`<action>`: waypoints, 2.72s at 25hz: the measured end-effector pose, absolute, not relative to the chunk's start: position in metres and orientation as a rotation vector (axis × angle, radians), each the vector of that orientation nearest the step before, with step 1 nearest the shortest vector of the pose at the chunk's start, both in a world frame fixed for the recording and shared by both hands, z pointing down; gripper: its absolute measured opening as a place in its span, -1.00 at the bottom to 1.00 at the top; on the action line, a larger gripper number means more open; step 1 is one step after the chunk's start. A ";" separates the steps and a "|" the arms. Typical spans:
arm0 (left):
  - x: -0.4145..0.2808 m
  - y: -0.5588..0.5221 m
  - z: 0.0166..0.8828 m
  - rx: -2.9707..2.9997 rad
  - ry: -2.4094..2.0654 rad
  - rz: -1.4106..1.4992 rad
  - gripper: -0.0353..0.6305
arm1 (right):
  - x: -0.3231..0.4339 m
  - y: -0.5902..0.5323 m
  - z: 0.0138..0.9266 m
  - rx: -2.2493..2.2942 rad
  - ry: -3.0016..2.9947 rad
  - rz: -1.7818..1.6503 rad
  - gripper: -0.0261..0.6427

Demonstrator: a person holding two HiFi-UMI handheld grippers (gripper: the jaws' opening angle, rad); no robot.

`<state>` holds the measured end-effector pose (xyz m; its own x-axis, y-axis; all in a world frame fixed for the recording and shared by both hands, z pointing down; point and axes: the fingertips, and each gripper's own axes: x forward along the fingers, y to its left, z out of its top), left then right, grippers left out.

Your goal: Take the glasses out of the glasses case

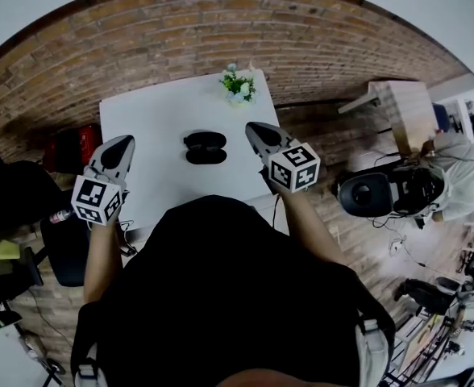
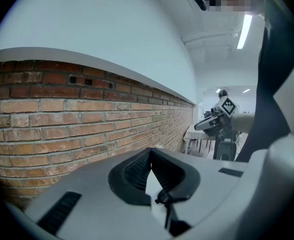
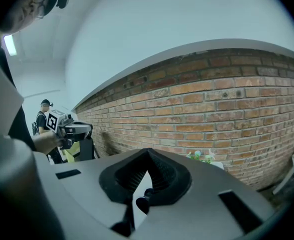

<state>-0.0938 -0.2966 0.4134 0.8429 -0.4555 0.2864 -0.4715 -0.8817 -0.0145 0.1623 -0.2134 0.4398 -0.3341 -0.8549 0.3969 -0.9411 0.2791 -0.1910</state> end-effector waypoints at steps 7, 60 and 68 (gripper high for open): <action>-0.091 -0.295 0.415 2.968 -0.713 0.436 -0.86 | 0.160 -0.212 0.437 1.680 -2.321 0.577 -0.88; -0.108 -0.309 0.470 2.767 -0.891 0.524 -0.86 | 0.124 -0.262 0.605 1.139 -2.230 0.702 -0.88; -0.110 -0.311 0.485 2.721 -0.902 0.545 -0.86 | 0.113 -0.264 0.640 1.033 -2.205 0.702 -0.88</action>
